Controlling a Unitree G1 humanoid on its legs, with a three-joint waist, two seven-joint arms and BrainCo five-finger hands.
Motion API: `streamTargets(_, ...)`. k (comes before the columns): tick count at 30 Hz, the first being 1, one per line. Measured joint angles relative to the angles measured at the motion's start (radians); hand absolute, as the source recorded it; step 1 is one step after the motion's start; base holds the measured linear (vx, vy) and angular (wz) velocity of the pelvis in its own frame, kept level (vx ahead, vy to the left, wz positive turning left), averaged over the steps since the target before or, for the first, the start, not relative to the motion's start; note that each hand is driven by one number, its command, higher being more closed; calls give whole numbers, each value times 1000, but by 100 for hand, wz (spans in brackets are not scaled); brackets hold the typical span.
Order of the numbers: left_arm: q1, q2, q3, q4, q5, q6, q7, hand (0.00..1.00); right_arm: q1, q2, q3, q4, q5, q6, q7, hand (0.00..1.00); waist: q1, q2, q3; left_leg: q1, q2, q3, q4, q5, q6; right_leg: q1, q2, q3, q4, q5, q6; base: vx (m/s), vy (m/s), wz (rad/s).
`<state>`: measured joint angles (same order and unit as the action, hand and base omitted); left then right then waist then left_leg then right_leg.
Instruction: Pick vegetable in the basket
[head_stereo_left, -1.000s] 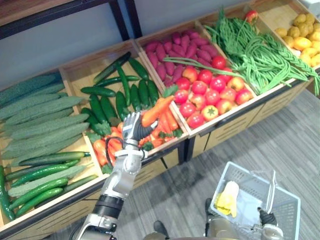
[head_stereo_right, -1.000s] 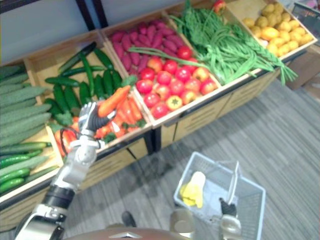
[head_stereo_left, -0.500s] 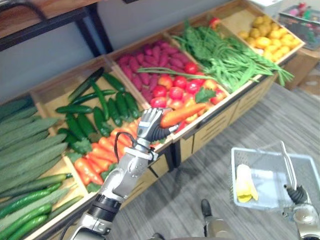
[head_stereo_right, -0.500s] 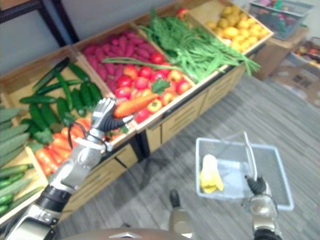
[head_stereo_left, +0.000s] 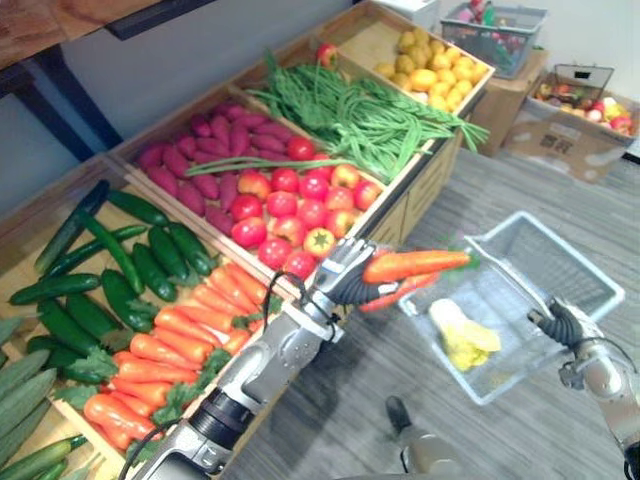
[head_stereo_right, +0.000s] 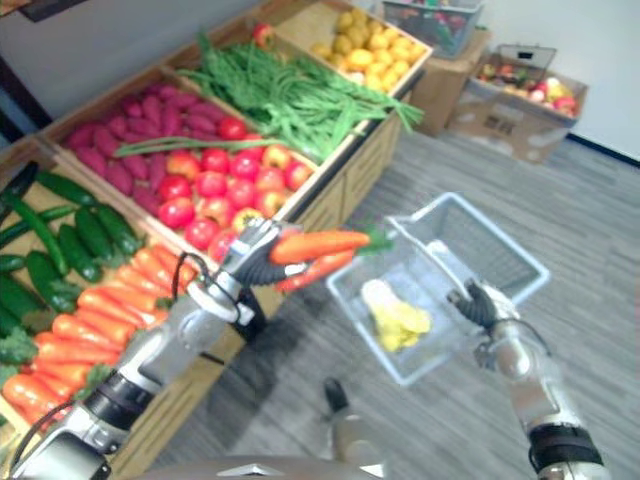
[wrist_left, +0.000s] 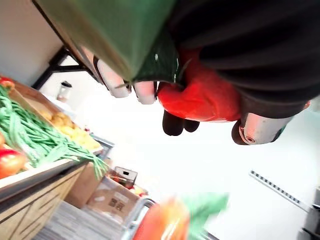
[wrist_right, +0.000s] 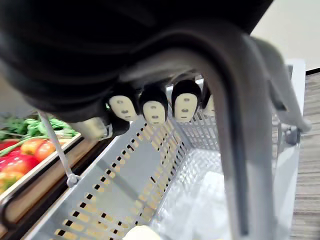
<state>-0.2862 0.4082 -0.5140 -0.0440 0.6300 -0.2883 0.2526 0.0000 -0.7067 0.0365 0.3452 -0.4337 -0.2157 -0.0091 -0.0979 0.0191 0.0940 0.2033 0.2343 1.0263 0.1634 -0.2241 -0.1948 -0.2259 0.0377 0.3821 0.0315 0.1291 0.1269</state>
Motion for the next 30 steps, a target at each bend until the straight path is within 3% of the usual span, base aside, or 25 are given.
streamTargets(4, -13, -7, -57, -39, -3, -31, -14, 100, -36, -48, 83, -73, 0, -37, 15, 100, 6, 1, -1, 12, 32, 51, 63, -35, -10, -10, 29, 41, 18, 0, 0, -29, -28, -35)
streamTargets(13, -18, -6, -109, -58, -38, -38, -40, 100, -137, -149, 267, -188, 1, -58, 22, 100, 17, 5, -3, 31, 73, 150, 159, -79, -25, -37, 81, 125, 42, 15, 2, -25, -7, -33)
streamTargets(24, 12, -7, -132, -56, -38, -39, -65, 100, -170, -206, 335, -295, 10, -64, 48, 100, 17, 13, -9, 48, 113, 205, 224, -104, -40, -43, 117, 169, 41, 34, -1, -1, -18, -15)
streamTargets(30, 17, -12, -160, 19, -37, -41, -81, 100, -175, -237, 371, -350, 10, -101, 58, 100, 17, 16, -21, 50, 129, 215, 255, -118, -38, -42, 124, 175, 41, 39, 1, 0, -8, -4)
